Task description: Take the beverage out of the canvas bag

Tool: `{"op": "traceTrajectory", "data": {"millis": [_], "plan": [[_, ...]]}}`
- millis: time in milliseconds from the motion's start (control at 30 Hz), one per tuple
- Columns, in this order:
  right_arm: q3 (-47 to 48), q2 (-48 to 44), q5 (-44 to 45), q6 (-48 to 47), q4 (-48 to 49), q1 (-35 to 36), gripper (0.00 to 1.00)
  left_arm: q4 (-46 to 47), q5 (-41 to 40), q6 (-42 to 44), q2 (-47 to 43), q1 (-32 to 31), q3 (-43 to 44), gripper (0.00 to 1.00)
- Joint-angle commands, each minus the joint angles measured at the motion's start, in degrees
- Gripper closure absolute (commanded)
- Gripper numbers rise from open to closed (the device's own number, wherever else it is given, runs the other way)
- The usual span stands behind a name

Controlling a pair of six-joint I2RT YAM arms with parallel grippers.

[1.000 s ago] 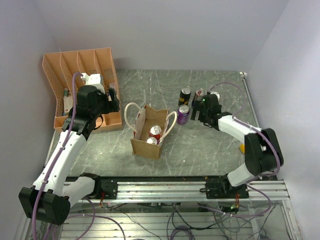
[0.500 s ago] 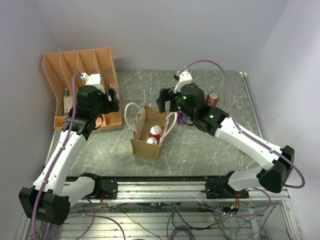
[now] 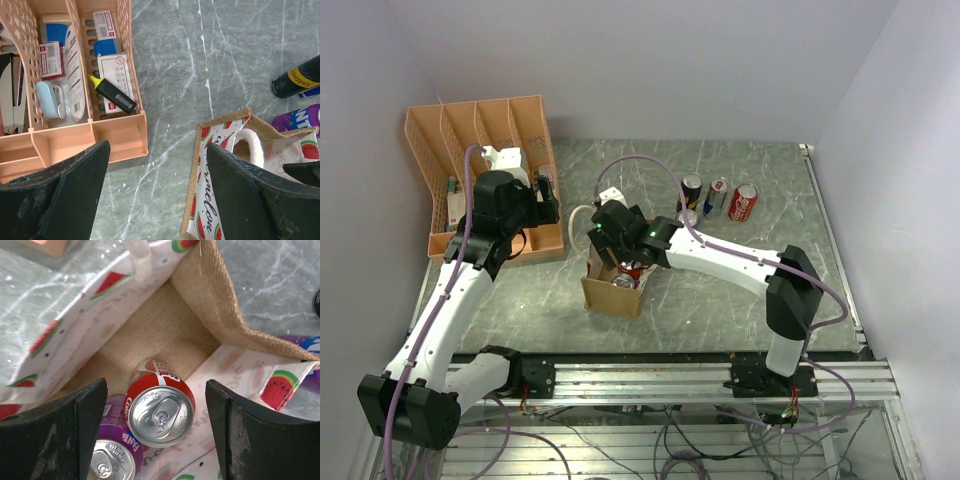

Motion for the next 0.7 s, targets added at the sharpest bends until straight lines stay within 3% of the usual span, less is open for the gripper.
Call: {"op": "traceTrajectory", "data": {"millis": [0,367,667], "plan": [[2.36,2.30,2.48,2.75,-2.54,-0.07,0.21,1.28,-0.13,0.19,-1.02,-0.08,0.32,0.11],[4.04,9.37,5.31,8.83,-8.49,-0.25,0.18,1.43,0.22,0.10,-0.97,-0.08,0.33,0.11],[1.59,11.31,3.05,9.71,-6.57,-1.14,0.20,1.48,0.30,0.03,-0.75,-0.08,0.32,0.11]]}}
